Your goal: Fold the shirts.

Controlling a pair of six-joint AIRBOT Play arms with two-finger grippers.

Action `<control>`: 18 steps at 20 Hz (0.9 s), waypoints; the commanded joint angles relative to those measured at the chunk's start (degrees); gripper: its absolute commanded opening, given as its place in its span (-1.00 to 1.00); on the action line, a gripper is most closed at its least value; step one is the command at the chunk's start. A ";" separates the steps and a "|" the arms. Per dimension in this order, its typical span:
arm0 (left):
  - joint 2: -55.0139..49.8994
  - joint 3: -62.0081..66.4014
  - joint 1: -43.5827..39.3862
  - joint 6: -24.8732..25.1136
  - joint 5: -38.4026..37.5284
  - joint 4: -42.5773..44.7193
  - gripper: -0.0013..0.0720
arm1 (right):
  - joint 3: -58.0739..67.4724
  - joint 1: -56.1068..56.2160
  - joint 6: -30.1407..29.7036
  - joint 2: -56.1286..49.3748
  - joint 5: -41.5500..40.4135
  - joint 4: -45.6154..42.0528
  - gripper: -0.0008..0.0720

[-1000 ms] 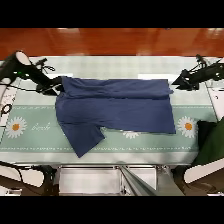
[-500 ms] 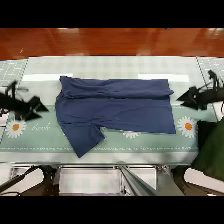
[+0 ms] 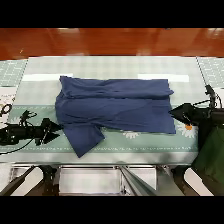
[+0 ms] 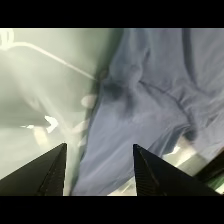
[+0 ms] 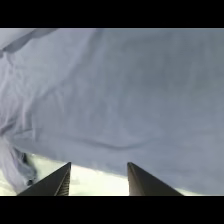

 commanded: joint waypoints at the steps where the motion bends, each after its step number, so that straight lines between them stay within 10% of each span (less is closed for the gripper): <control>1: 0.26 -1.55 -0.90 1.53 2.40 -1.99 0.42 | -0.85 -0.04 -0.04 1.22 0.79 0.90 0.15; 7: 0.17 -1.38 -16.65 1.42 13.03 -3.43 0.41 | -0.85 -0.04 0.85 1.25 -0.02 1.77 0.15; 8: -0.11 -1.16 -18.49 1.36 13.97 -3.43 0.08 | -0.85 -0.22 0.85 1.25 -0.09 1.75 0.15; 9: -0.50 -0.92 -19.54 1.33 14.03 -3.41 -0.76 | -0.85 -0.92 0.83 1.25 -0.13 1.73 0.15; 10: -0.83 -0.66 -19.65 1.51 13.64 -3.43 -0.92 | -0.85 -2.21 0.81 1.25 -0.13 1.70 0.15; 18: -0.90 1.14 -18.40 5.33 8.61 -3.41 -0.92 | -3.89 -14.01 11.45 0.81 0.85 -22.84 0.15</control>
